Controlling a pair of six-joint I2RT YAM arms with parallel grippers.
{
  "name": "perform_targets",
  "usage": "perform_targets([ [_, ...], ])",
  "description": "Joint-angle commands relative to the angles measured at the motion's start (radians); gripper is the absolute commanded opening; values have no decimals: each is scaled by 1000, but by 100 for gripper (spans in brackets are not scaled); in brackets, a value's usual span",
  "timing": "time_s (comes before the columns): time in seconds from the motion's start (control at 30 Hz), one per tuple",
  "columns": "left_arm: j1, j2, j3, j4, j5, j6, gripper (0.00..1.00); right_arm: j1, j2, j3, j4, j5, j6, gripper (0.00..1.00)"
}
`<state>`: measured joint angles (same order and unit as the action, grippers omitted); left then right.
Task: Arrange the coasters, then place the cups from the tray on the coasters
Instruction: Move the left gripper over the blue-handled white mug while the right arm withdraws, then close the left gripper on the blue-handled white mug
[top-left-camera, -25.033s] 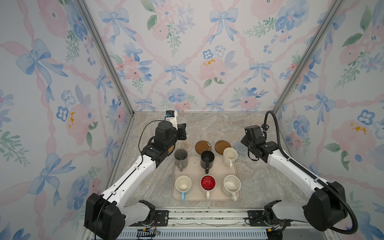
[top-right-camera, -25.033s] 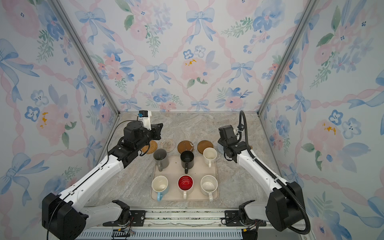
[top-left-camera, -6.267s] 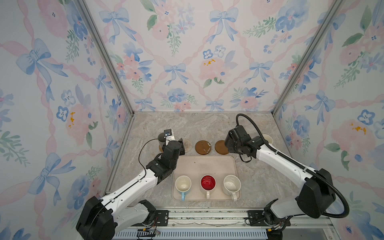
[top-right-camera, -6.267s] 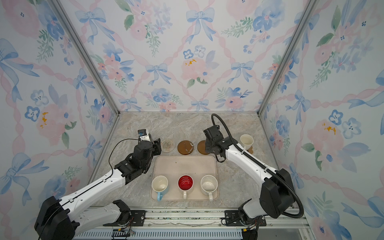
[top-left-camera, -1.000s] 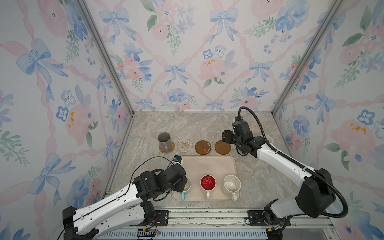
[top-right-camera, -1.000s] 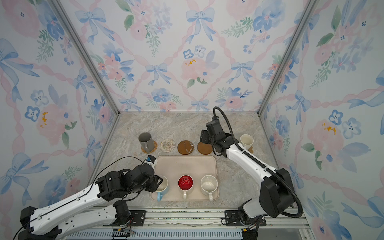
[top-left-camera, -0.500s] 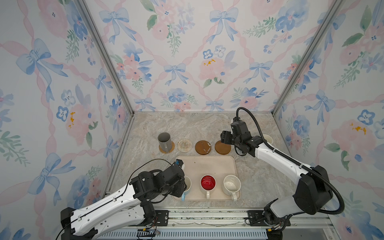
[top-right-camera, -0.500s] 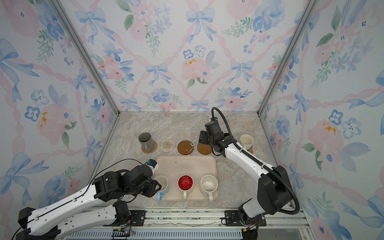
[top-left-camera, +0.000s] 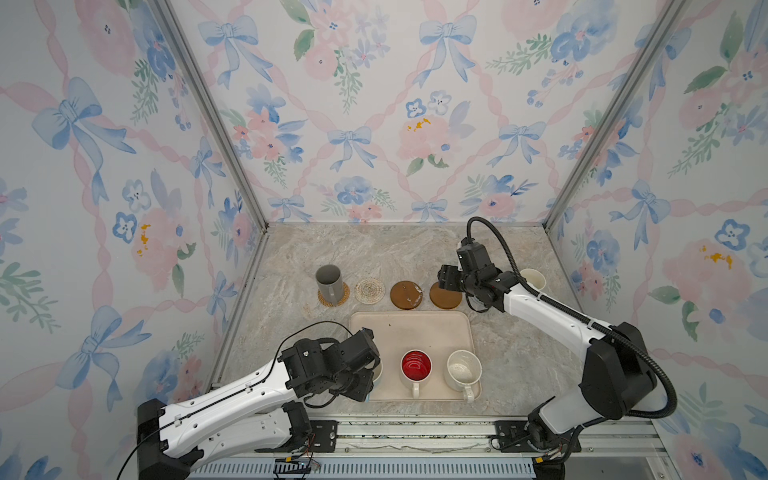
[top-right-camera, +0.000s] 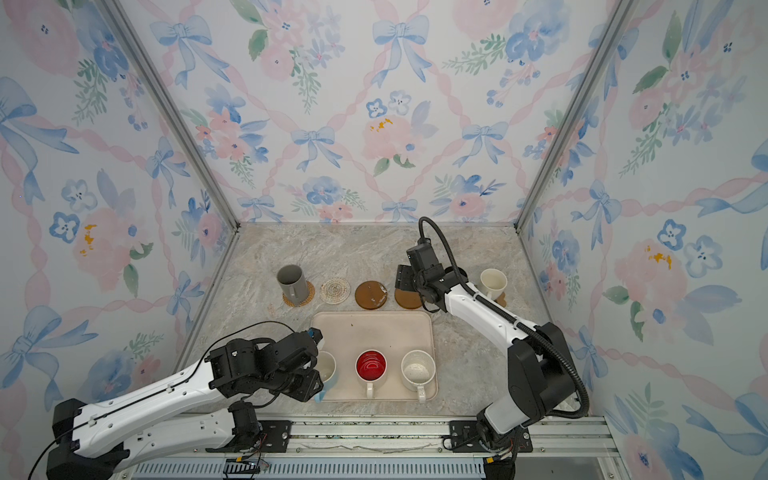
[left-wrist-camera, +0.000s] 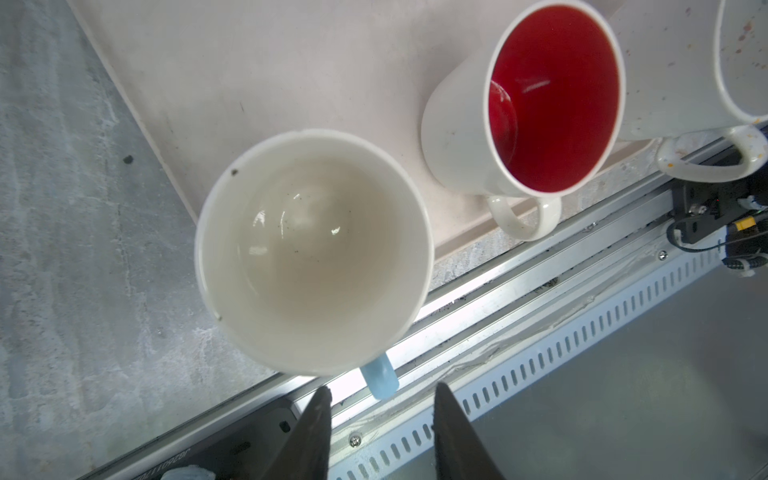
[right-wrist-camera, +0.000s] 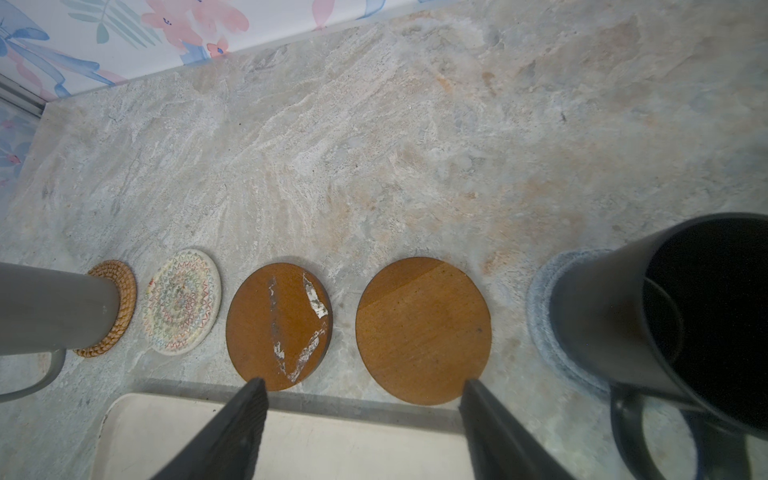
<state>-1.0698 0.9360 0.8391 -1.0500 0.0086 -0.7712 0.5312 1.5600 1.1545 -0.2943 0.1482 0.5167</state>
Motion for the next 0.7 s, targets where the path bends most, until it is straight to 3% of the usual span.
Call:
perform_targets([
  [0.0, -13, 28, 3, -21, -10, -17, 38, -9, 17, 23, 16, -21, 2, 76],
  [0.67, -89, 87, -35, -14, -63, -213, 32, -40, 38, 4, 43, -79, 12, 76],
])
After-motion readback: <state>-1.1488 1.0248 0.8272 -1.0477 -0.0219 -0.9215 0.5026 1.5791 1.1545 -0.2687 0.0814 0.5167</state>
